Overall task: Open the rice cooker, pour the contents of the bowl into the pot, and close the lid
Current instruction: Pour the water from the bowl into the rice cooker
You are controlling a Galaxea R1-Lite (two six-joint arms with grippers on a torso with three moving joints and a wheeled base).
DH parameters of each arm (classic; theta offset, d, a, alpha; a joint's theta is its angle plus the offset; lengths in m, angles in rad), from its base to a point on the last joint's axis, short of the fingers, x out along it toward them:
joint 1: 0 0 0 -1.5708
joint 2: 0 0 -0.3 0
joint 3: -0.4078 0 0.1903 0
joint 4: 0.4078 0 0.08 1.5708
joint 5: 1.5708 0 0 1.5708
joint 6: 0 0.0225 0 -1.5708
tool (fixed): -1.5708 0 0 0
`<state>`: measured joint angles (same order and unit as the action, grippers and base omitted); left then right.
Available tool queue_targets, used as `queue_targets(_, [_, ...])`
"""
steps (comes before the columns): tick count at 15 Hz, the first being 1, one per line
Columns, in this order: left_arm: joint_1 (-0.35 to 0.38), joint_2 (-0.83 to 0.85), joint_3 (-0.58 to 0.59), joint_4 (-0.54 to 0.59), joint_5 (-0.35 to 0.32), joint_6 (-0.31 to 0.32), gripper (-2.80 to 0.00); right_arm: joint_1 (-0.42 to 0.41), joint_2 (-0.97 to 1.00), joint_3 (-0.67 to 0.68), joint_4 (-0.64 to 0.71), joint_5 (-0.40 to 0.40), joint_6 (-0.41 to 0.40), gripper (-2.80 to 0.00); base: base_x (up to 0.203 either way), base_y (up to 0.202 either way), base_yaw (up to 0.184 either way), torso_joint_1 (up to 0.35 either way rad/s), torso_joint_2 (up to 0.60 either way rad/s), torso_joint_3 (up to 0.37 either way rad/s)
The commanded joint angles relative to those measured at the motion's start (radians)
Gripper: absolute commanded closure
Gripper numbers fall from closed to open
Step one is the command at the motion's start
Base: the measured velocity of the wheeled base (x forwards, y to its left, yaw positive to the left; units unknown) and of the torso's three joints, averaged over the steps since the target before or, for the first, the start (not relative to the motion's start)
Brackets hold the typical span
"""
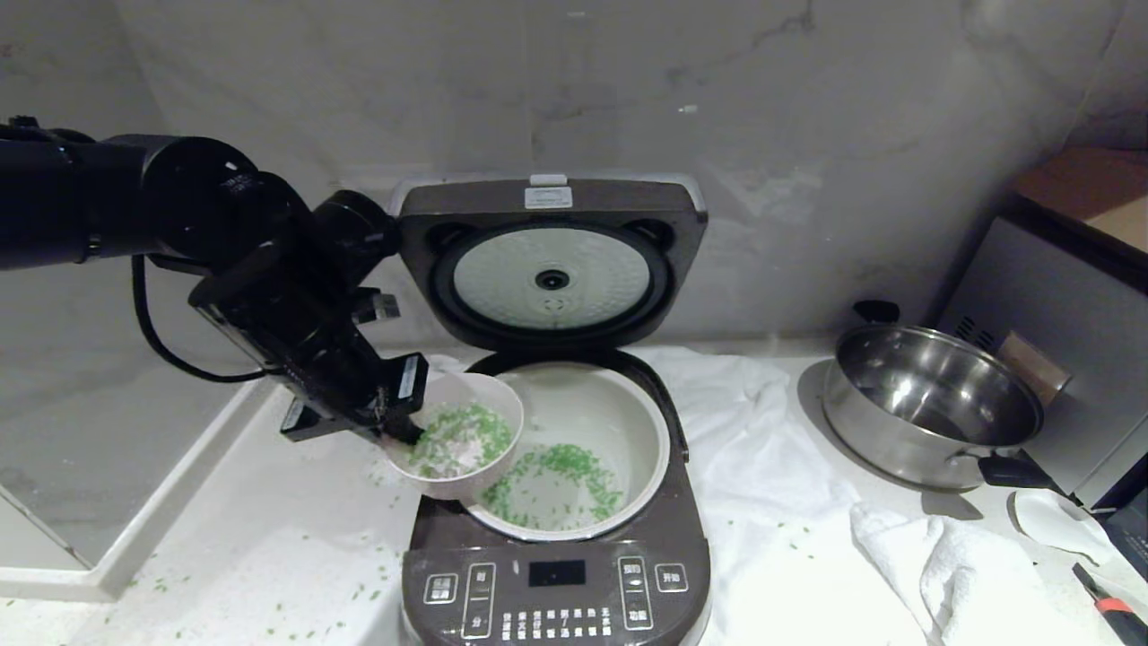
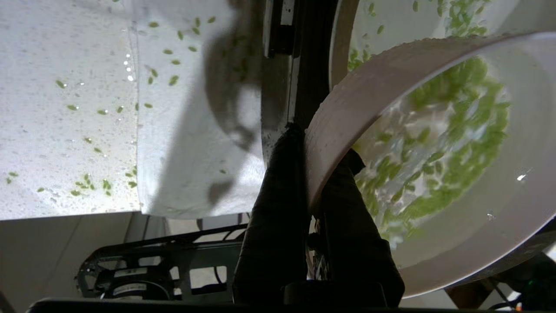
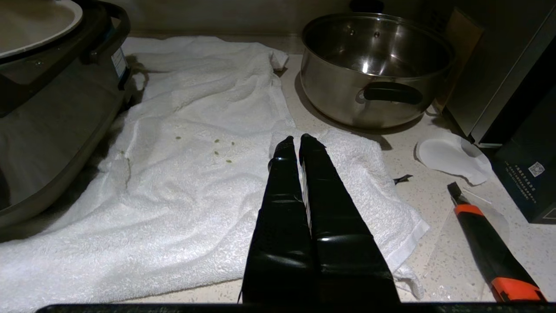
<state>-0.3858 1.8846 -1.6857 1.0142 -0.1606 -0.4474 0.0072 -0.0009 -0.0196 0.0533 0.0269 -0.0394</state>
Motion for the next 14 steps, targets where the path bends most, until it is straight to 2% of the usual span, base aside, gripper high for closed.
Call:
queue_targets(1, [-0.031, 0.033, -0.002, -0.003, 0.0, -0.025, 0.0, 0.0, -0.001, 0.0, 0.0, 0.001, -0.001, 0.0, 0.0, 0.0, 0.0, 0.0, 0.0, 0.0])
queue_targets(3, [-0.047, 0.045, -0.002, -0.003, 0.001, -0.039, 0.0, 0.0, 0.0, 0.0, 0.0, 0.001, -0.001, 0.0, 0.0, 0.0, 0.0, 0.0, 0.0, 0.0])
queue_targets(7, [-0.019, 0.028, 0.002, -0.003, 0.004, -0.036, 0.0, 0.0, -0.001, 0.0, 0.0, 0.001, -0.001, 0.0, 0.0, 0.0, 0.0, 0.0, 0.0, 0.0])
queue_targets(14, [-0.018, 0.016, 0.015, 0.0, 0.0, -0.034, 0.0, 0.0, -0.001, 0.0, 0.0, 0.001, -0.001, 0.0, 0.0, 0.0, 0.0, 0.0, 0.0, 0.0])
